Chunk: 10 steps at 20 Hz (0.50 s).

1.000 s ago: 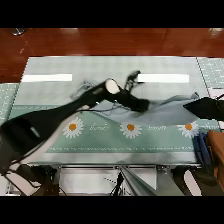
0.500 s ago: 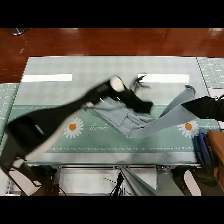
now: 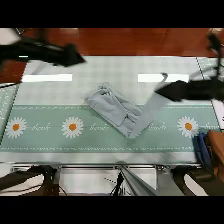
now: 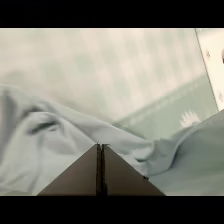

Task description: Fold the shirts.

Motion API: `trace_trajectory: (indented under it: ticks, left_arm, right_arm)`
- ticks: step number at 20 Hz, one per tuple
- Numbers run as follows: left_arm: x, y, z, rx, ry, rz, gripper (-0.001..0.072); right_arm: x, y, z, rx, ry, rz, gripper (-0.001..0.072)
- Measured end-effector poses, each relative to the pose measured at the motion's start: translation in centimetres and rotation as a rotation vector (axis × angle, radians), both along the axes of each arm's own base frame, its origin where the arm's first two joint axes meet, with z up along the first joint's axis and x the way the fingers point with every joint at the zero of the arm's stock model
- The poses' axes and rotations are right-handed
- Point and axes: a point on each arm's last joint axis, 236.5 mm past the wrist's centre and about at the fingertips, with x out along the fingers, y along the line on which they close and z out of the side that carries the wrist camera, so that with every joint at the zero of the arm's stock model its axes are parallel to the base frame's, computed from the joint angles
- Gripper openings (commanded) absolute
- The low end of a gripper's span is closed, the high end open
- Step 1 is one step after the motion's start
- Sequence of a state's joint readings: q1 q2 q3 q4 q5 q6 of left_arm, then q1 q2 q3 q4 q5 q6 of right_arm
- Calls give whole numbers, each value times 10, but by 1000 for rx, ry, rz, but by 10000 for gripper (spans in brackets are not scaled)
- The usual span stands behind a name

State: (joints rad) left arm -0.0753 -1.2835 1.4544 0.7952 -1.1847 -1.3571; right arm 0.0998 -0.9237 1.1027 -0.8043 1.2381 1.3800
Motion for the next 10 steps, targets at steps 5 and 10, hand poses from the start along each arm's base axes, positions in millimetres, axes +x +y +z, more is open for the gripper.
trace_trajectory:
  ticks: [5,10]
  left_arm:
    - [-65,64,29,60,-116,128,21]
    - [-111,85,-6,137,-99,180,21]
  right_arm:
    - [71,97,-37,-18,51,166,28]
    - [101,169,-101,-39,148,261,28]
